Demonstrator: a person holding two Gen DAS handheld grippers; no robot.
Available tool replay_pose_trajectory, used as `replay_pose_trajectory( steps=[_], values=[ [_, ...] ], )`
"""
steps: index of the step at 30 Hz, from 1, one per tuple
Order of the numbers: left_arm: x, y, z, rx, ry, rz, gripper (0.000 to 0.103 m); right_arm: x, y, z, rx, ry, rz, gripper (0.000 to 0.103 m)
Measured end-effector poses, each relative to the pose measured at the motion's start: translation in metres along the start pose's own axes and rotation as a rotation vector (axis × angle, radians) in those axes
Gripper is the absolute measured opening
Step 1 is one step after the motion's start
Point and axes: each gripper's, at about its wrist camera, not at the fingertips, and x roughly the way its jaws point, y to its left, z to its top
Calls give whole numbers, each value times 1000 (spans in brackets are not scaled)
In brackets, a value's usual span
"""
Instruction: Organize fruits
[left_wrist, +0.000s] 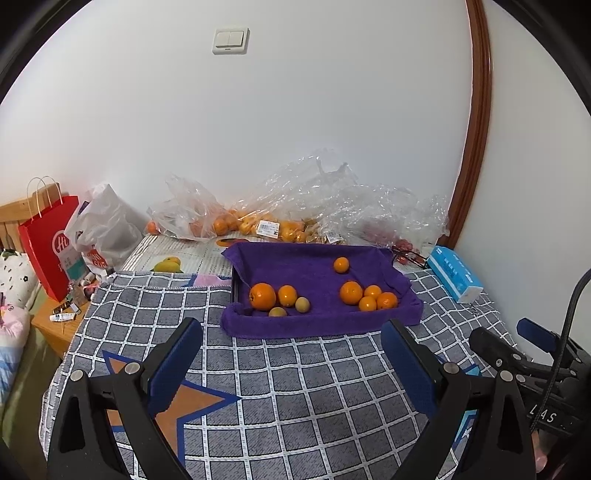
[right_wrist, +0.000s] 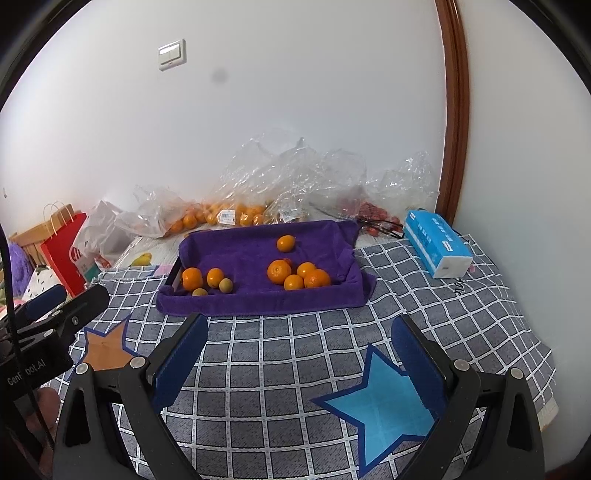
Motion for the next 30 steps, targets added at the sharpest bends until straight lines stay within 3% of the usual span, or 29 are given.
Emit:
replay_pose_trajectory(
  steps=[30],
  values=[
    [1, -1, -2, 12, 10, 2, 98, 5, -1, -3, 5, 17, -10, 99]
  ],
)
